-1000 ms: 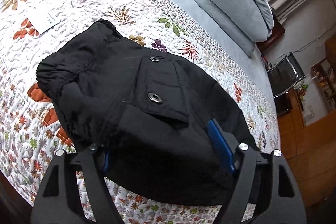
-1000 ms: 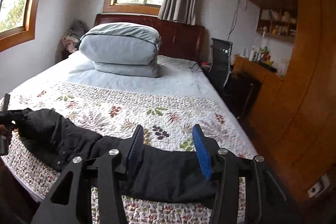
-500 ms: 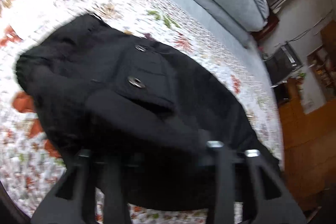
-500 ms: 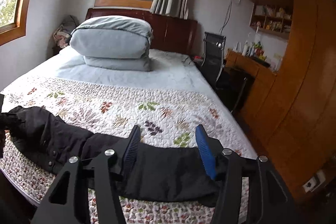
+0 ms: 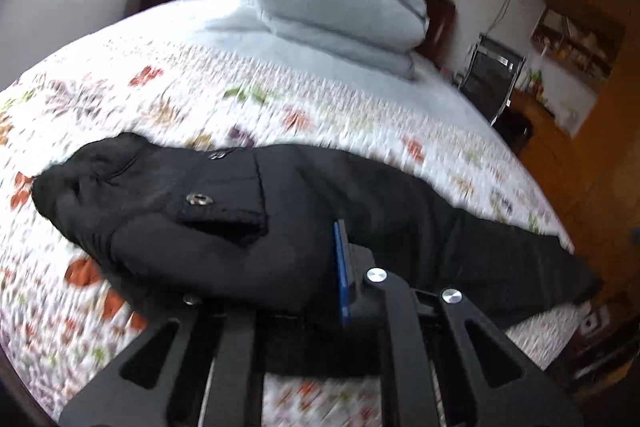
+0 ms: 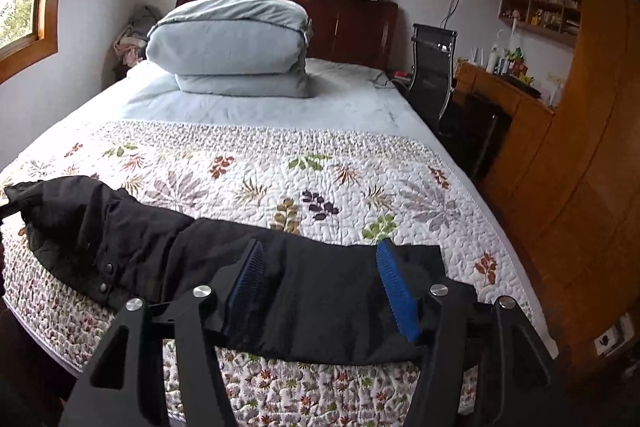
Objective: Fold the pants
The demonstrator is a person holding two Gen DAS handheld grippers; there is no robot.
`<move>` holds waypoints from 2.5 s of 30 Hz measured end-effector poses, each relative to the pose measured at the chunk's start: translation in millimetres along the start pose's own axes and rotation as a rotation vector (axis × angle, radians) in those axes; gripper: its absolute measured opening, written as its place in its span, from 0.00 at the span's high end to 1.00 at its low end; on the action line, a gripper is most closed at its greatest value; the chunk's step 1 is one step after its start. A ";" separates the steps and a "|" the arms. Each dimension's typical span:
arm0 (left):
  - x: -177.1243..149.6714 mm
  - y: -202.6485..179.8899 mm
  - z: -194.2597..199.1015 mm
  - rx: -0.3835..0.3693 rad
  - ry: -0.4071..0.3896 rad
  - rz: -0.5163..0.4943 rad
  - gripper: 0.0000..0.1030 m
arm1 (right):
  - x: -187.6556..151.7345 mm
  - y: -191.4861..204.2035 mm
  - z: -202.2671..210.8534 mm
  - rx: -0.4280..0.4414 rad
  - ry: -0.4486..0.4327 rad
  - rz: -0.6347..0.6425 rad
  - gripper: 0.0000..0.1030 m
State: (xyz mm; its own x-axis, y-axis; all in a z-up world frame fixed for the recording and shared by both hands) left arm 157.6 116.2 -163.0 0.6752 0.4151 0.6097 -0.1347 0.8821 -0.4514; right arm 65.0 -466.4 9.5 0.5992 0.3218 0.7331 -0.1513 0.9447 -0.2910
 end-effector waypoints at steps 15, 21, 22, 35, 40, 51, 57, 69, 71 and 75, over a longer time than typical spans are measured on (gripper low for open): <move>-52.1 53.3 -13.2 0.188 0.178 0.009 0.40 | -172.4 -142.6 -60.6 -0.130 0.323 -0.411 0.32; -50.5 54.1 28.0 0.202 0.096 0.043 0.39 | -226.8 -158.6 -87.8 -0.044 0.371 -0.554 0.32; -44.9 50.3 36.8 0.188 0.058 0.053 0.39 | -228.6 -157.7 -91.4 -0.013 0.358 -0.583 0.32; -28.9 44.8 16.4 0.218 0.066 0.118 0.26 | -209.9 -143.8 -104.0 0.240 0.323 -0.886 0.27; -38.2 54.7 19.5 0.253 0.085 0.110 0.25 | -194.9 -136.0 -85.5 0.259 0.277 -0.935 0.22; -42.3 58.5 25.9 0.251 0.078 0.121 0.15 | -205.1 -129.7 -46.5 0.032 0.354 -0.925 0.21; -42.7 56.0 13.3 0.208 0.087 0.174 0.15 | -194.9 -121.4 -77.5 0.179 0.320 -1.017 0.19; -31.0 70.5 -13.3 0.184 0.108 0.311 0.13 | -150.9 -132.9 -161.3 0.250 0.303 -0.991 0.90; -29.9 71.8 -19.4 0.191 0.112 0.318 0.13 | -111.1 -134.4 -151.0 0.355 0.156 -0.973 0.90; -30.4 71.6 -26.7 0.202 0.114 0.321 0.13 | -52.7 -147.2 -121.4 0.494 -0.143 -0.911 0.91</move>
State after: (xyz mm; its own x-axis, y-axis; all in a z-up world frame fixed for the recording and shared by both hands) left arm 146.8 160.8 -231.2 0.6505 0.6595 0.3767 -0.4844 0.7423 -0.4629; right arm 151.2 -630.1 -60.9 0.5541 -0.5512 0.6238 -0.0129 0.7436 0.6685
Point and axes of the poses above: each gripper's, at about its wrist camera, not at the fingertips, and z roughly against the way its jaws point, y to its left, x to its top, the point moved 10 cm from there along -z, roughly the way its jaws point, and after that the axes turned 11 degrees about z, right-handed, at the moved point
